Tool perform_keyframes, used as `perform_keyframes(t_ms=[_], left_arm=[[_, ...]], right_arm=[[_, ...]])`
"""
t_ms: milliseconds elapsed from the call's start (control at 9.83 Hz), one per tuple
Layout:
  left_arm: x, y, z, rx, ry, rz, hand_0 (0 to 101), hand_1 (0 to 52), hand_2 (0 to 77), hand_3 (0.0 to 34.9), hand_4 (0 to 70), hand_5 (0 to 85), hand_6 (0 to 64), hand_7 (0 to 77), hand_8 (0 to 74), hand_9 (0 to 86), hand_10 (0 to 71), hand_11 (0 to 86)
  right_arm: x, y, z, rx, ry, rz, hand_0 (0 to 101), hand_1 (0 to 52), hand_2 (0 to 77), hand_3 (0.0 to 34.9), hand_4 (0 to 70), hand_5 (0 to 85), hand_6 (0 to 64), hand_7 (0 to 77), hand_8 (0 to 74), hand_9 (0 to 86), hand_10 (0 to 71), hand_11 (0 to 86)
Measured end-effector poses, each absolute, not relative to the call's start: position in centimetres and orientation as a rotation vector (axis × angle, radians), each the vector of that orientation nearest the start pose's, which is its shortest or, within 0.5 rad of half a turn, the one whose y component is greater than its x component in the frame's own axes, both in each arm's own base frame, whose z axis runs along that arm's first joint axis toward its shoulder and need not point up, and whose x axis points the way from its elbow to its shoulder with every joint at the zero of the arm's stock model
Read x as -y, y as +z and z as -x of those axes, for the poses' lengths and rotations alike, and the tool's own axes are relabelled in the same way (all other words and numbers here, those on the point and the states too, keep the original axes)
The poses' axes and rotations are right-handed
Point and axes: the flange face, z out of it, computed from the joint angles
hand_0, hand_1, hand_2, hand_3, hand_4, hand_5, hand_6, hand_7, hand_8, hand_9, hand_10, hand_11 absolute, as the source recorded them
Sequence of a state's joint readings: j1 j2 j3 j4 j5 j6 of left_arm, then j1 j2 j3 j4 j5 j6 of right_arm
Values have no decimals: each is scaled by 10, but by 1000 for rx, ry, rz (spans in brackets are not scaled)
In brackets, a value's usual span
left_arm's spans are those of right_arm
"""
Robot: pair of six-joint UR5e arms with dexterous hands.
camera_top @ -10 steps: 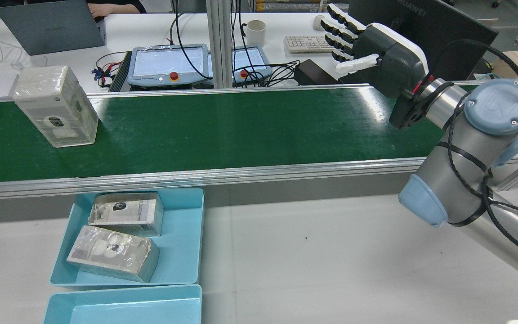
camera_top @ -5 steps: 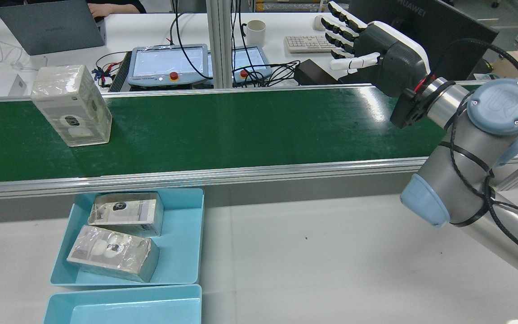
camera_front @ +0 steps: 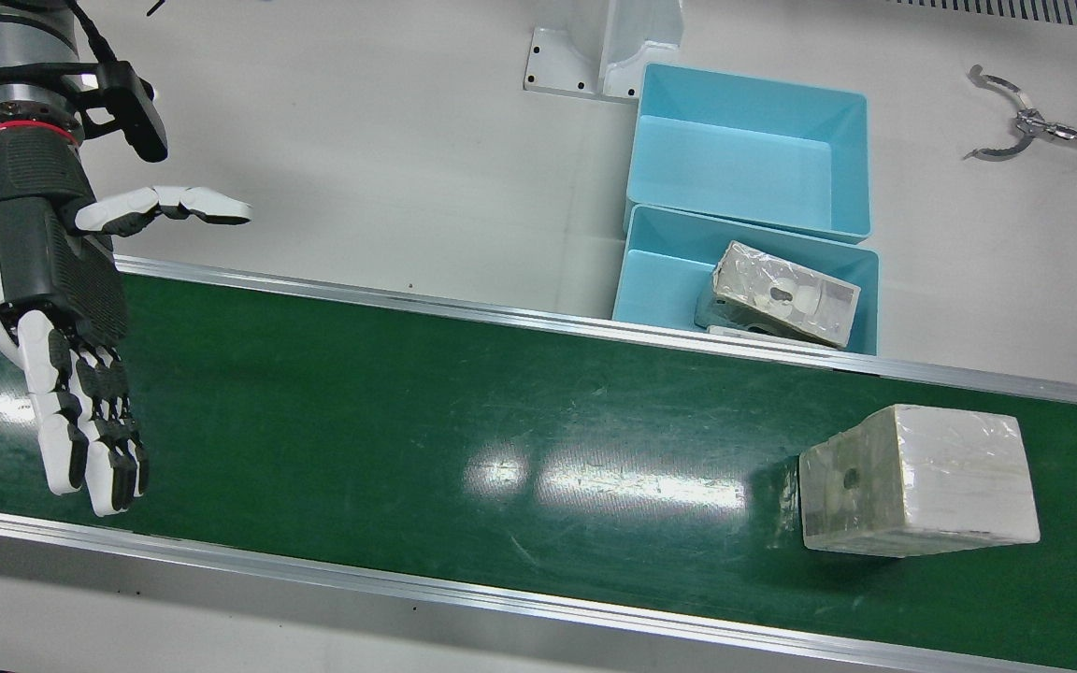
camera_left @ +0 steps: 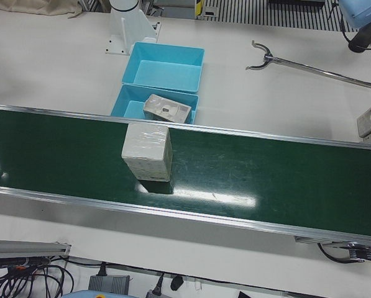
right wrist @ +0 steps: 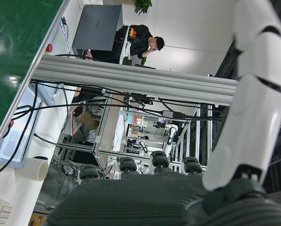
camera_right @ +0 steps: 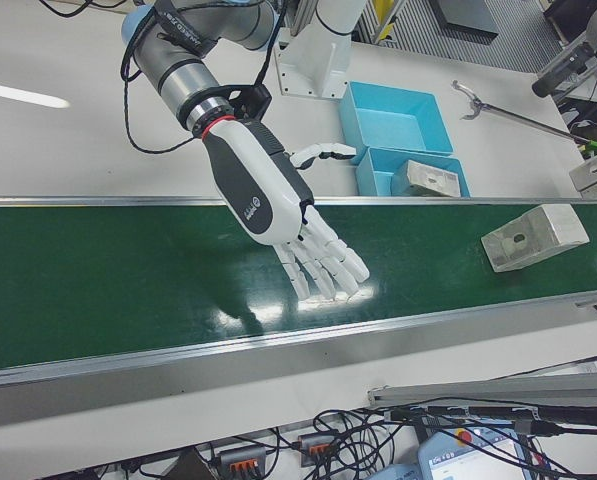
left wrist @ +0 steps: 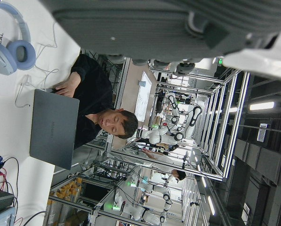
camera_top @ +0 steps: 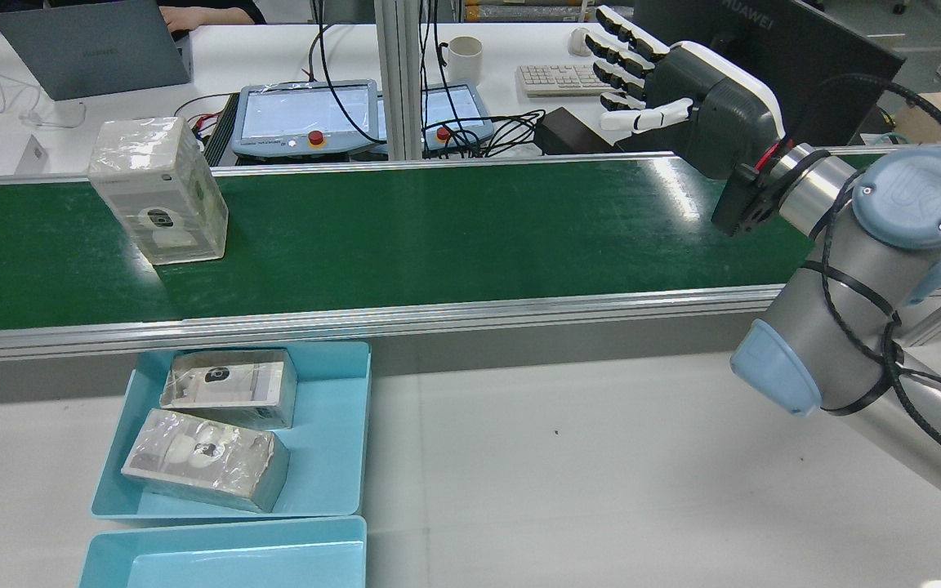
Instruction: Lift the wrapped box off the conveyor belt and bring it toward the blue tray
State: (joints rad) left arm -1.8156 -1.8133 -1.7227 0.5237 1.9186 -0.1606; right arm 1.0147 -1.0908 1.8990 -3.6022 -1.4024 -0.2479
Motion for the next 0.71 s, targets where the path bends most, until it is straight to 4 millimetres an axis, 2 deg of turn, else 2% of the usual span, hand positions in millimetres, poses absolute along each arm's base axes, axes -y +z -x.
perform_keyframes(t_ms=[102, 203, 305, 407, 508, 712], left_arm=[[504, 535, 228, -2107, -2406, 330, 0, 0, 5, 0, 0, 11, 0, 0, 0, 0, 5, 0], [504, 535, 228, -2107, -2406, 330, 0, 0, 5, 0, 0, 11, 0, 0, 0, 0, 5, 0], [504, 535, 228, -2107, -2406, 330, 0, 0, 5, 0, 0, 11, 0, 0, 0, 0, 0, 0], [504, 535, 228, -2107, -2407, 330, 0, 0, 5, 0, 0, 11, 0, 5, 0, 0, 5, 0], [504, 535, 228, -2107, -2406, 330, 0, 0, 5, 0, 0, 11, 0, 0, 0, 0, 0, 0], [504, 535, 228, -2107, -2406, 330, 0, 0, 5, 0, 0, 11, 0, 0, 0, 0, 0, 0]], right_arm=[[583, 318, 186, -2854, -1946, -272, 441, 125, 202, 197, 0, 33, 0, 0, 44, 11, 11, 33], [583, 319, 185, -2852, -1949, -271, 420, 82, 153, 196, 0, 33, 0, 0, 49, 11, 11, 27], [582, 320, 186, -2851, -1951, -272, 420, 104, 136, 197, 0, 33, 0, 0, 49, 11, 11, 27], [582, 321, 187, -2851, -1954, -275, 431, 76, 131, 196, 0, 33, 0, 0, 49, 11, 11, 27], [582, 322, 189, -2851, -1958, -279, 428, 104, 104, 188, 0, 33, 0, 0, 44, 11, 11, 27], [581, 323, 192, -2852, -1964, -285, 446, 104, 120, 187, 0, 33, 0, 0, 49, 11, 11, 27]])
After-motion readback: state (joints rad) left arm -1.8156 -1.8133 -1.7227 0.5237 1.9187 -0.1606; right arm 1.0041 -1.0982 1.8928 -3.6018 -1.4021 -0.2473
